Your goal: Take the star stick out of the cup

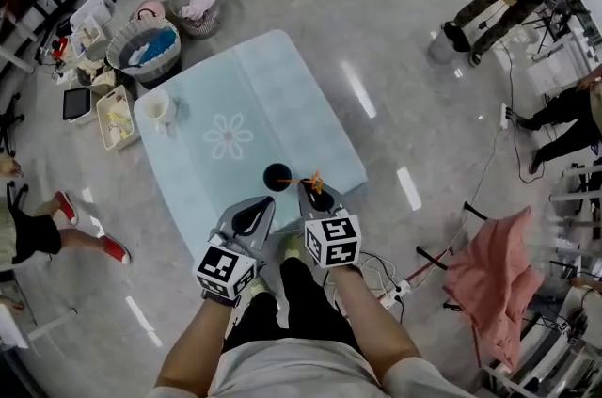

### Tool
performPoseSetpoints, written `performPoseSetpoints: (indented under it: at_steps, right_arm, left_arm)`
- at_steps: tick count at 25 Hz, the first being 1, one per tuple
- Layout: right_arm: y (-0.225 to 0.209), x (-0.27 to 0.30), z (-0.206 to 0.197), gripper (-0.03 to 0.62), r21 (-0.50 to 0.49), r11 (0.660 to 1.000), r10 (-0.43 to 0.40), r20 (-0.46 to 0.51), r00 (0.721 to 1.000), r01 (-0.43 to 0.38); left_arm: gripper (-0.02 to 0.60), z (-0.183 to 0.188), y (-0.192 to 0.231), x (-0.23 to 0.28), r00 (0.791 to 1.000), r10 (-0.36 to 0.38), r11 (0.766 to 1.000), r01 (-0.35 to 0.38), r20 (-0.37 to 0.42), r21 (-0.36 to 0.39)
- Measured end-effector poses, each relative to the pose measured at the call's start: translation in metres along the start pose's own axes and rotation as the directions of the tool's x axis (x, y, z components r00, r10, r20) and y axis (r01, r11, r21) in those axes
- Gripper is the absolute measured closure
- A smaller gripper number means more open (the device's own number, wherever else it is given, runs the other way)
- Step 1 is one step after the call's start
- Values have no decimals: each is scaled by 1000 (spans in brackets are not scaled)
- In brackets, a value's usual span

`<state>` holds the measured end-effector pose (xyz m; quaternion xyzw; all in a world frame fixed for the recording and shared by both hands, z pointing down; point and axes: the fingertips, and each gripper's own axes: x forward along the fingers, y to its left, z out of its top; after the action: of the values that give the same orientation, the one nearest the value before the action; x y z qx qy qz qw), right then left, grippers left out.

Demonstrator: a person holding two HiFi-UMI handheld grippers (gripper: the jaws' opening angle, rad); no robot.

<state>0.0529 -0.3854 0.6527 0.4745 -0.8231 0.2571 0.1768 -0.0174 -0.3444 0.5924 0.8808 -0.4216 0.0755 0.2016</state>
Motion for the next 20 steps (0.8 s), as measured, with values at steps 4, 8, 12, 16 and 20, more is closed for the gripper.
performPoseSetpoints:
  at_steps: [4,8,12,16,20]
  right_arm:
    - [6,-25,17,568,-3,1000,-21,54,998,21]
    - [13,-49,33,568,-16,999,-41,96,995,42]
    - [24,-66,43,568,-28,998,-51,130,990,55]
    - [34,-87,61,568,-39,997,-60,167,984,67]
    - [53,-106,81,568,-58,996,-55,209,976,68]
  left_arm:
    - [575,8,-12,-13,1000,-19,1000,19,20,13]
    - [575,16,-21,-25,999,-29,999,29,32,25]
    - [575,23,-24,-40,999,-27,999,26,41,35]
    - [575,35,-28,-51,999,-31,999,29,42,41]
    - [575,50,-28,-67,998,-31,998,29,53,52]
